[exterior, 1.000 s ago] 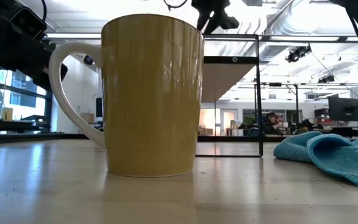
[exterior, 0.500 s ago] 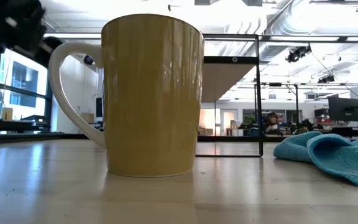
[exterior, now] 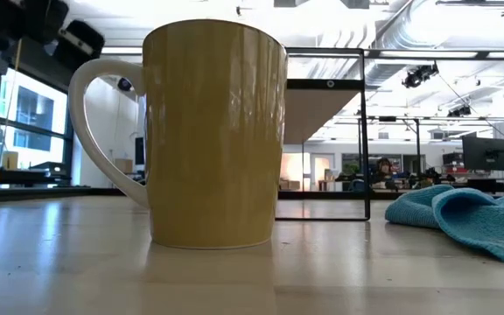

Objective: Stack small to large cups/mugs on shelf
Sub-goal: Put the yellow mug on the shelf

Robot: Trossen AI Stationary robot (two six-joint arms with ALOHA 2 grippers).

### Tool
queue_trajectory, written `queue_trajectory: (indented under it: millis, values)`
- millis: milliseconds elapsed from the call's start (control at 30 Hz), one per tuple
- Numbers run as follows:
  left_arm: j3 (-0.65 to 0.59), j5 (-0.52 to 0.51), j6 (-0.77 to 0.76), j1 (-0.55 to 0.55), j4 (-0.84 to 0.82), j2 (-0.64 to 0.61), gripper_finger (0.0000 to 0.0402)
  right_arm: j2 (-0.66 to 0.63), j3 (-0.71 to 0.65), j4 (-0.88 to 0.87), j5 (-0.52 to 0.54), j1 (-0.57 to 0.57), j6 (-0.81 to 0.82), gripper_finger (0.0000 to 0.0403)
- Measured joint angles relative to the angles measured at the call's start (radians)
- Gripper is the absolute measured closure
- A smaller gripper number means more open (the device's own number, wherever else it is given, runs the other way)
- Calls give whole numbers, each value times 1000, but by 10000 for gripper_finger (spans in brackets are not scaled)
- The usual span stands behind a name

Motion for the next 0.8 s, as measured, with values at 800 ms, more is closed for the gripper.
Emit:
queue_trajectory:
  millis: [800]
  values:
    - [1223, -347, 271, -159, -1112, 1003, 334, 7, -336, -12, 154, 424, 351, 285]
